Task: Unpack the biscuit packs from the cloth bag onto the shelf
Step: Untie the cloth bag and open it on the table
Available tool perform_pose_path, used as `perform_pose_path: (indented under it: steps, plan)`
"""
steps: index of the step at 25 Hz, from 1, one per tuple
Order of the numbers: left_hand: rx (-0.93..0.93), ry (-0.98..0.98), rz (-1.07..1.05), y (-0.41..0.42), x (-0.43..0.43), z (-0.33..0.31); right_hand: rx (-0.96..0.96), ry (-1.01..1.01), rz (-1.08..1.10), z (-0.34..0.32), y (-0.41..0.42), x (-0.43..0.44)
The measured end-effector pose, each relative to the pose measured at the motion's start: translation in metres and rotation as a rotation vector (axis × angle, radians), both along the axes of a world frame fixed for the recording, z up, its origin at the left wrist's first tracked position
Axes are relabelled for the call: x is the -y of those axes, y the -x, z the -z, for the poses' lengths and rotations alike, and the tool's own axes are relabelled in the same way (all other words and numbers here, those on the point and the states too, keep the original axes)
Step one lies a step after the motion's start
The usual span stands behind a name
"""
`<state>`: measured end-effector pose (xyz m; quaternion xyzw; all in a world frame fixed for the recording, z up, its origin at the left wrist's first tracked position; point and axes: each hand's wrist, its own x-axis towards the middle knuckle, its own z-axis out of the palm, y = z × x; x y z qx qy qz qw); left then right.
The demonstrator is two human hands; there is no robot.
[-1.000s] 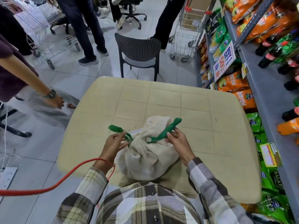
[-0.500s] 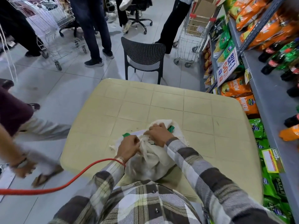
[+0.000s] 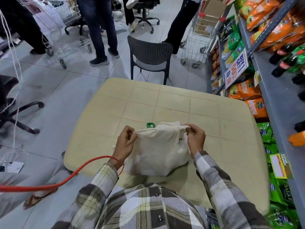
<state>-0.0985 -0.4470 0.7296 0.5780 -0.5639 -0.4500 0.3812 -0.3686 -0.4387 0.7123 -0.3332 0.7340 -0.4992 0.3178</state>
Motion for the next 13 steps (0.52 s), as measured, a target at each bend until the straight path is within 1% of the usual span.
perform_pose_path:
  steps: [1,3,5,6,7,8,10,11,12,13]
  plan:
    - [-0.051,-0.041,-0.040,0.002,-0.001,-0.001,0.038,-0.042,0.024,0.005,0.001,-0.004]
    - [-0.126,-0.158,-0.120,0.009,-0.003,-0.007,0.033,-0.052,-0.063,0.012,-0.005,-0.010]
    - [-0.142,-0.313,-0.121,0.016,0.000,-0.015,-0.111,0.072,-0.260,0.008,-0.012,-0.014]
    - [-0.081,-0.383,-0.079,0.018,0.003,-0.021,-0.207,0.125,-0.412,0.002,-0.013,-0.014]
    - [0.043,-0.421,-0.012,0.019,0.006,-0.025,-0.325,0.128,-0.583,-0.003,-0.013,-0.011]
    - [0.209,-0.428,0.065,0.019,0.008,-0.028,-0.477,0.085,-0.749,-0.007,-0.012,-0.007]
    - [0.540,-0.349,0.225,0.019,0.011,-0.026,-0.814,-0.028,-0.990,-0.008,-0.009,0.003]
    - [0.614,-0.283,0.267,0.017,0.012,-0.026,-0.915,-0.021,-1.035,-0.007,-0.007,0.006]
    - [0.605,-0.200,0.253,0.013,0.012,-0.025,-0.908,0.024,-0.999,-0.006,-0.005,0.009]
    - [0.550,-0.102,0.186,0.008,0.010,-0.026,-0.804,0.072,-0.866,-0.007,-0.002,0.009]
